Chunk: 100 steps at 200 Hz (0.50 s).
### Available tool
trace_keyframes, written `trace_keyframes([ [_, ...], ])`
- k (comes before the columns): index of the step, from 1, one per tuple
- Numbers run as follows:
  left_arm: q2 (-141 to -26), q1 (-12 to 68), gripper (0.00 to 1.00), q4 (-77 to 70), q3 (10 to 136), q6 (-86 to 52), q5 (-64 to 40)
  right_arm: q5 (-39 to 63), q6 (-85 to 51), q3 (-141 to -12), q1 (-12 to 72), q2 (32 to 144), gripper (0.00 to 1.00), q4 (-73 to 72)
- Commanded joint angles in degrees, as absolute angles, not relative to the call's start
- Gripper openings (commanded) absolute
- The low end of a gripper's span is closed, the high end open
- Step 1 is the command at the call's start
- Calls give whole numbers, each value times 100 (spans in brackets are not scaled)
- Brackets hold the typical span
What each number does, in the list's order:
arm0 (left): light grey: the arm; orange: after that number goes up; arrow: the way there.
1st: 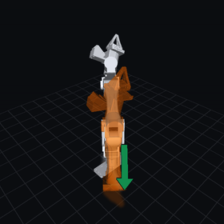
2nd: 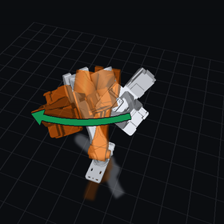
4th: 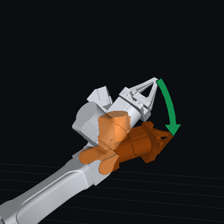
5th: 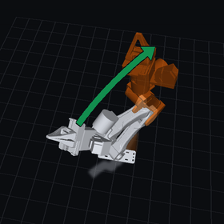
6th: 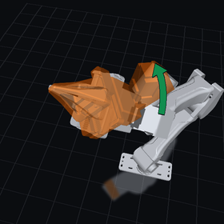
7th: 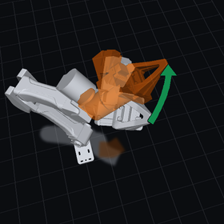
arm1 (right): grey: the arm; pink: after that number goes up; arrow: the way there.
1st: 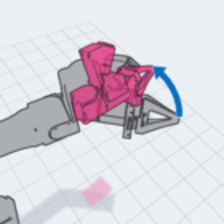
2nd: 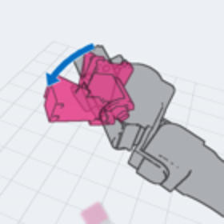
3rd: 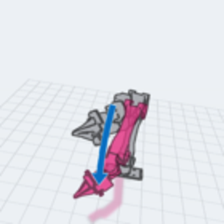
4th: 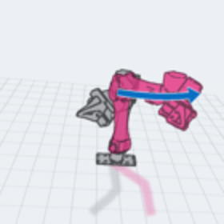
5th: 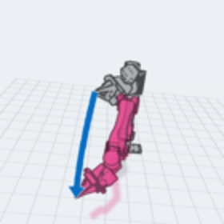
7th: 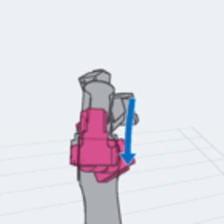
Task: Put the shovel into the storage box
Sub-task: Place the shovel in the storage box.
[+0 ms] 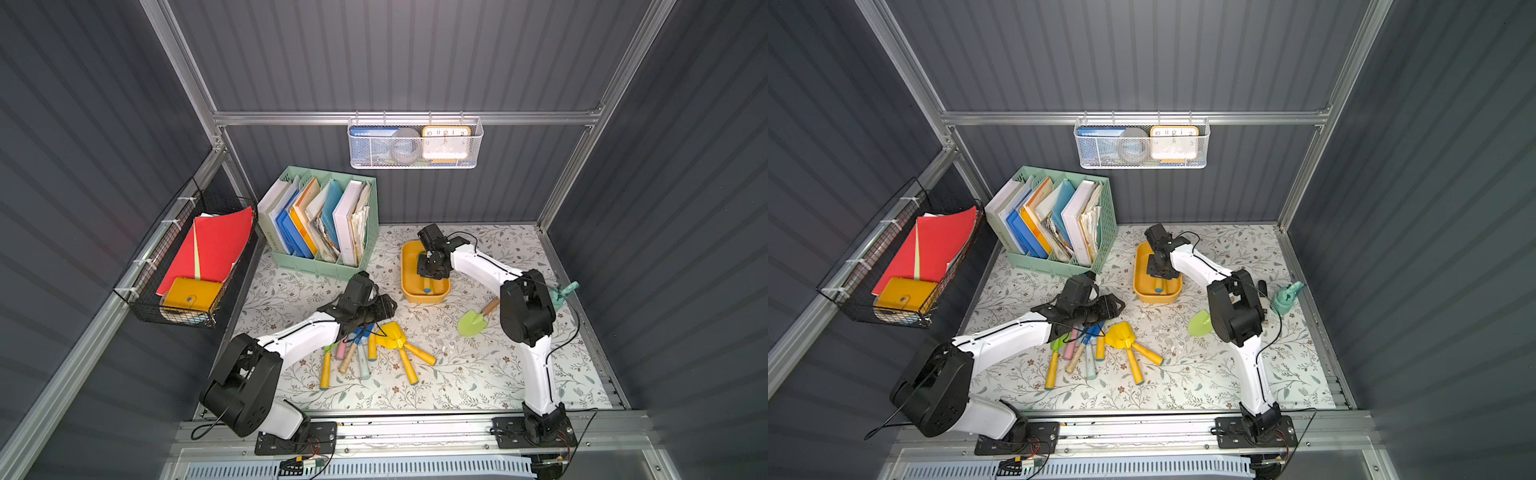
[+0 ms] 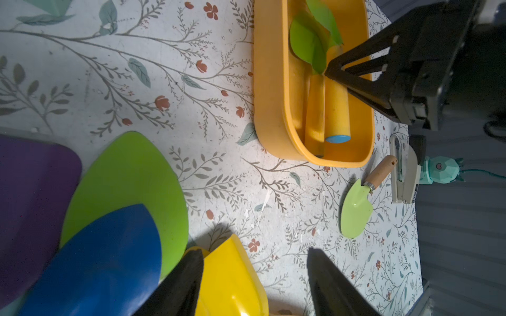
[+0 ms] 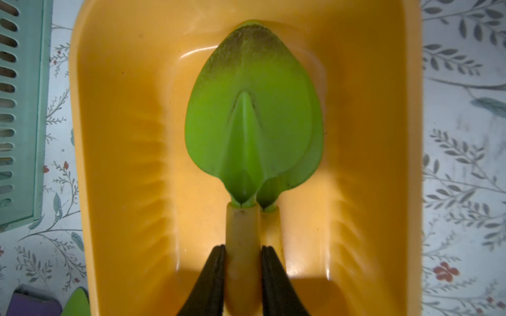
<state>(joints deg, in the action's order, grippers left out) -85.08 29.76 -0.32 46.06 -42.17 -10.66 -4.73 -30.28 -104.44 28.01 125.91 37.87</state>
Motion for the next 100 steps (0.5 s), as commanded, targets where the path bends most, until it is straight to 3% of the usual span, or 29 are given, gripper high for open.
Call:
trace_keyframes([
  [1, -8561, 2988, 66, -75, 4668, -4305, -1125, -472, -3180, -10626, 2816, 12675, 16, 3794],
  [100, -8639, 2988, 66, -158, 4569, -4394, -1107, -318, -3217, -10635, 2821, 12835, 18, 3780],
])
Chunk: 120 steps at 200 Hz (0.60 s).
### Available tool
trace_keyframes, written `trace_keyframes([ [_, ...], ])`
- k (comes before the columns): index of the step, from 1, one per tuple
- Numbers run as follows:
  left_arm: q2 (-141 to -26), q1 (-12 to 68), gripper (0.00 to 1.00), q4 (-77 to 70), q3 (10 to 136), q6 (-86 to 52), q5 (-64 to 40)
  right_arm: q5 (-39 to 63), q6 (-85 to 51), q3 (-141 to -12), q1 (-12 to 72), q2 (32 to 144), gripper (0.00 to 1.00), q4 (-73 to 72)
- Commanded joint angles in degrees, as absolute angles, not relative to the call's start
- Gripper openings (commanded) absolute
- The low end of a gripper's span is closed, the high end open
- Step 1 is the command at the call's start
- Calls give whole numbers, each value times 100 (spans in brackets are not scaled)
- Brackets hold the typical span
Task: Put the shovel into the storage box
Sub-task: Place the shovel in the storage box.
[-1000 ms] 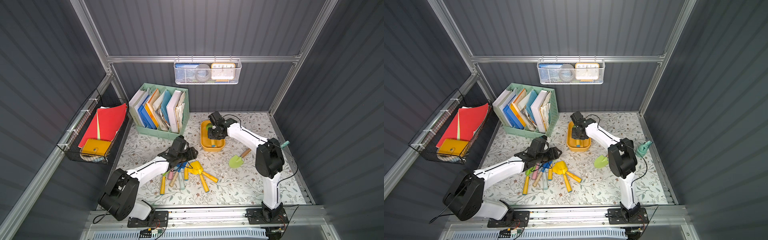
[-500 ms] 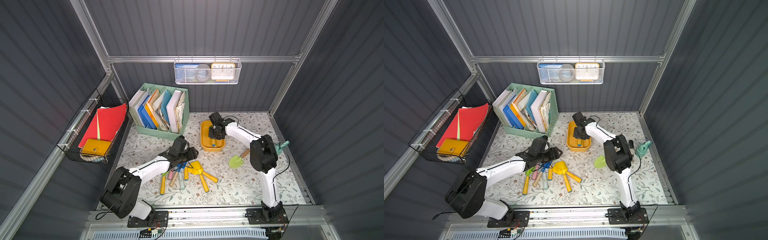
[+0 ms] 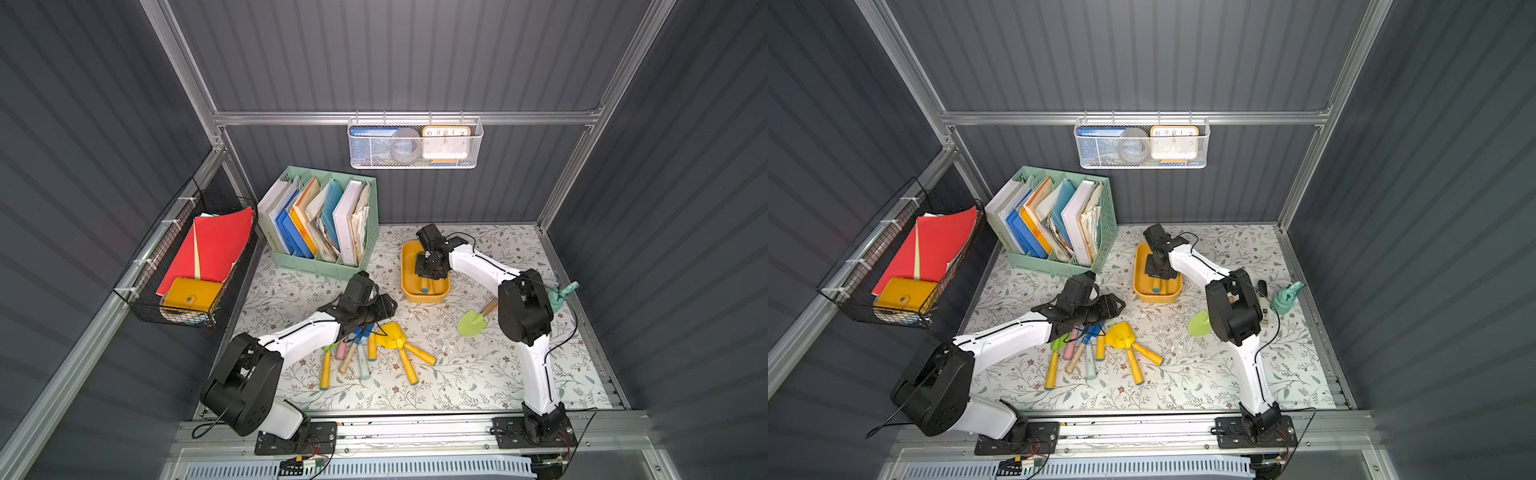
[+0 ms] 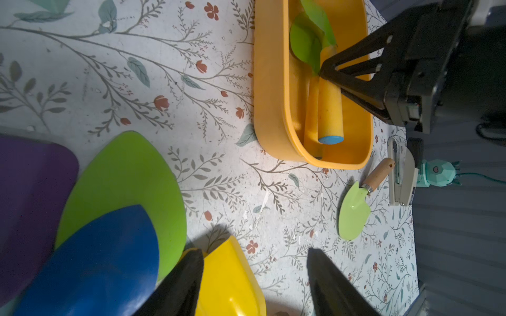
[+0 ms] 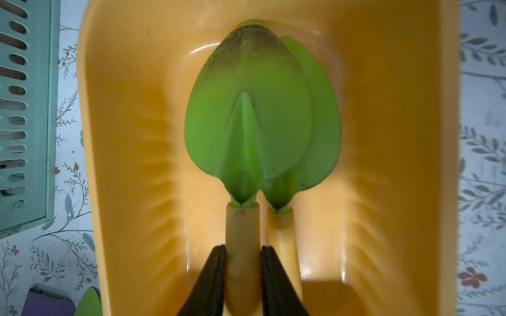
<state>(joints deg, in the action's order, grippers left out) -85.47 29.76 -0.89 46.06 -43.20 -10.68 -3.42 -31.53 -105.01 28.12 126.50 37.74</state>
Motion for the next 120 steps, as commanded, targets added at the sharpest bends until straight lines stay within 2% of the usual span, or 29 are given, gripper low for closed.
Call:
trace_keyframes([
  [1, -8640, 2988, 66, -158, 4570, -4394, -1107, -313, -3217, -10635, 2821, 12833, 18, 3784],
  [68, -8761, 2988, 65, -205, 4577, -4392, -1149, -185, -3313, -10627, 2820, 12920, 19, 3779],
  [120, -8833, 2988, 65, -220, 4623, -4394, -1165, -133, -3296, -10592, 2817, 12798, 25, 3762],
])
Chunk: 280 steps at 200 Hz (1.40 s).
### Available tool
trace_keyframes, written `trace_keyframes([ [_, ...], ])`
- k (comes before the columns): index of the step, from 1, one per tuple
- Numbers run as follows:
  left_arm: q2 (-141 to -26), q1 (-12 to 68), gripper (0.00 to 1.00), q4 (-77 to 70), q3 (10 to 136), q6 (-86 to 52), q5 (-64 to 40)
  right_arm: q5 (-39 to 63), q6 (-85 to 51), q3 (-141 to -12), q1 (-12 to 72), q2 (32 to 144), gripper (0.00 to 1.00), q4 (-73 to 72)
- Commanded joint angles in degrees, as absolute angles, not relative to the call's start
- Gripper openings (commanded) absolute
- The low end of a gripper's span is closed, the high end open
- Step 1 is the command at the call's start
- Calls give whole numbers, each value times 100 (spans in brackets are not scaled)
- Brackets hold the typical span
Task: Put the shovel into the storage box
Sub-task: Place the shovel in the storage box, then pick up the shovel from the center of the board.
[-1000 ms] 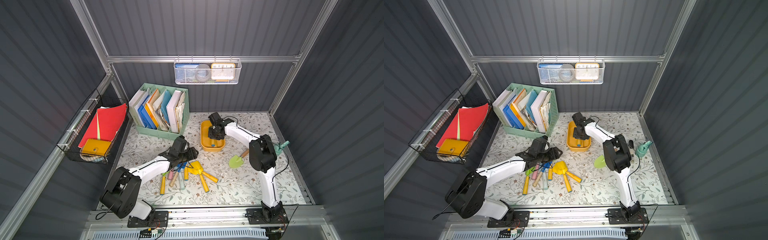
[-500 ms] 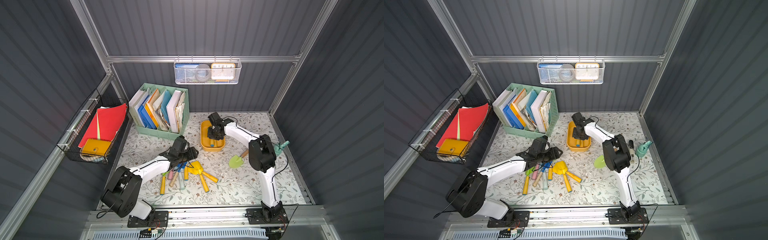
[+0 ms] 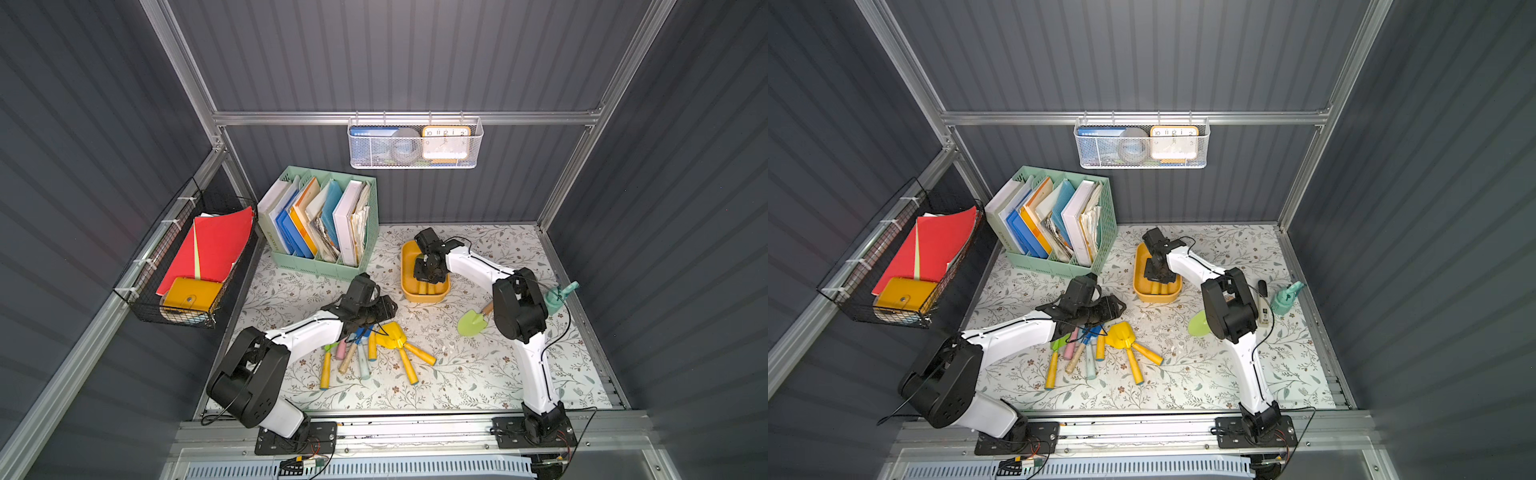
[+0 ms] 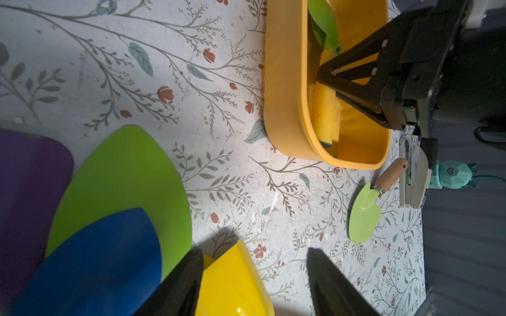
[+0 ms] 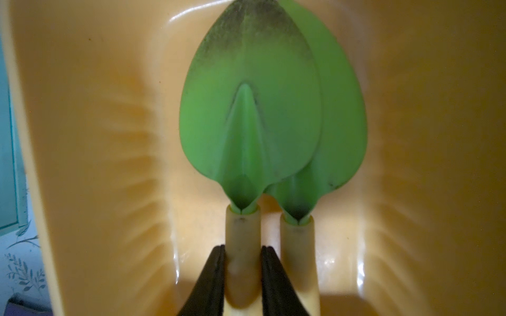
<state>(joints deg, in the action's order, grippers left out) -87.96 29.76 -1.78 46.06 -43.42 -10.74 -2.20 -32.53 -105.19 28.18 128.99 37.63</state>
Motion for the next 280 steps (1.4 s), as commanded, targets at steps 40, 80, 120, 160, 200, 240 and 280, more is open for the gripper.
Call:
trace_keyframes([
  [40, -8868, 2988, 65, -276, 4624, -4420, -1168, -106, -3330, -10525, 2829, 12684, 39, 3782],
  [80, -8822, 2988, 65, -288, 4608, -4437, -1152, -36, -3262, -10377, 2882, 12444, 40, 3726],
  [120, -8782, 2988, 65, -286, 4640, -4500, -1048, 34, -3153, -10079, 2985, 12082, 40, 3640],
  [160, -8763, 2990, 65, -293, 4587, -4570, -1063, 58, -3050, -9558, 3076, 11555, 42, 3558],
  [200, -8875, 2997, 65, -413, 4621, -4593, -1173, 233, -3015, -9044, 3095, 11166, 44, 3403],
  [240, -8989, 3019, 65, -561, 4693, -4641, -1280, 169, -3037, -8423, 3105, 10741, 44, 3253],
  [280, -9035, 3066, 65, -545, 4733, -4631, -1301, 103, -3076, -7630, 3112, 10063, 44, 3011],
])
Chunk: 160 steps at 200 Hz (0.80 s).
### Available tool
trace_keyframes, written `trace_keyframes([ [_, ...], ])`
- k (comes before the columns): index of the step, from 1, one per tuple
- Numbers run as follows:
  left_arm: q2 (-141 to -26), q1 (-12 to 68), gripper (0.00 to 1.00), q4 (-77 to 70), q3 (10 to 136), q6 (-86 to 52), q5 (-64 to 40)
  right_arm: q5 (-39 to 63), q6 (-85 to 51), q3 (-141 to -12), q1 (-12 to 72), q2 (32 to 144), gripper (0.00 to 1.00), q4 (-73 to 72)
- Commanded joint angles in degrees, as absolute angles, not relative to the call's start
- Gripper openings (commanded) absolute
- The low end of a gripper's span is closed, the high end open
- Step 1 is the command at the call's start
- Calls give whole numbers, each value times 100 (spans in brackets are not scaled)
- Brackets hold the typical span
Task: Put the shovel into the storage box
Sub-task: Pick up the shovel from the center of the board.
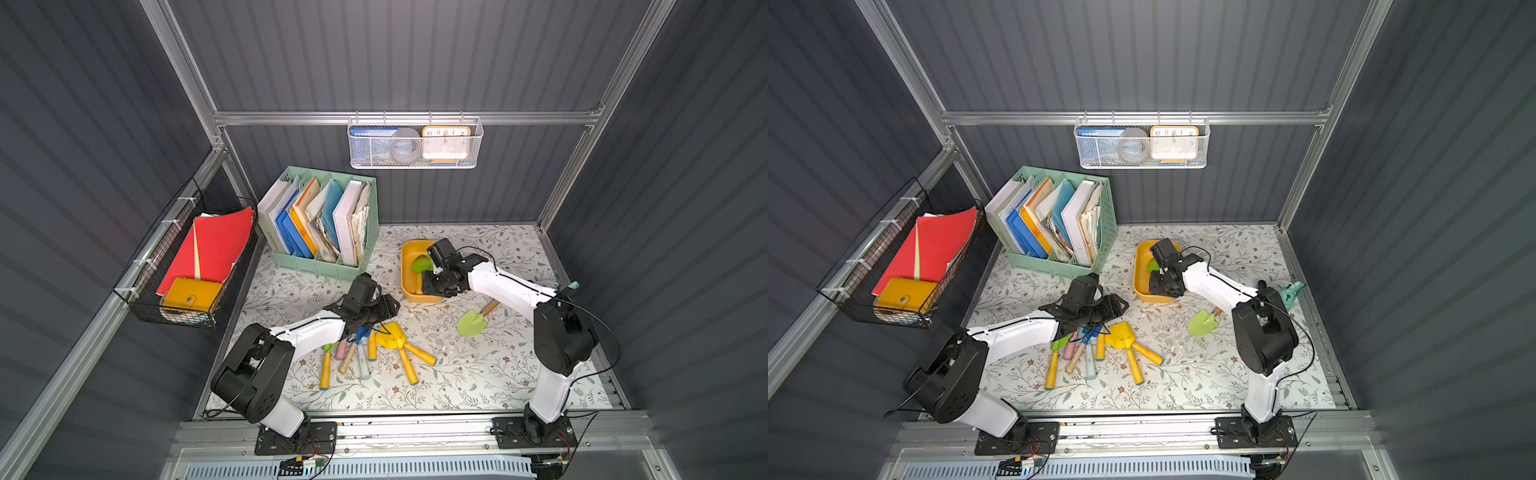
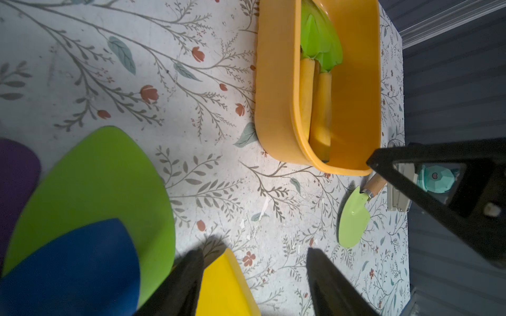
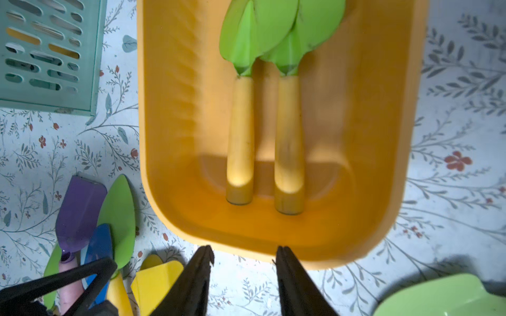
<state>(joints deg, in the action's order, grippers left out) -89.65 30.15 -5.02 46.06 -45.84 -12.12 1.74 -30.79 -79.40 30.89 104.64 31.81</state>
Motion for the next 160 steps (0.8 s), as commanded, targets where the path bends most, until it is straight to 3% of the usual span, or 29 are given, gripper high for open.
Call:
trace_keyframes([
  [1, -9035, 3067, 65, -545, 4735, -4631, -1301, 100, -3076, -7616, 3111, 10041, 44, 3008],
  [160, -8927, 3295, 59, 584, 5153, -4778, -385, -119, -3287, -5641, 3111, 8219, 45, 2741],
])
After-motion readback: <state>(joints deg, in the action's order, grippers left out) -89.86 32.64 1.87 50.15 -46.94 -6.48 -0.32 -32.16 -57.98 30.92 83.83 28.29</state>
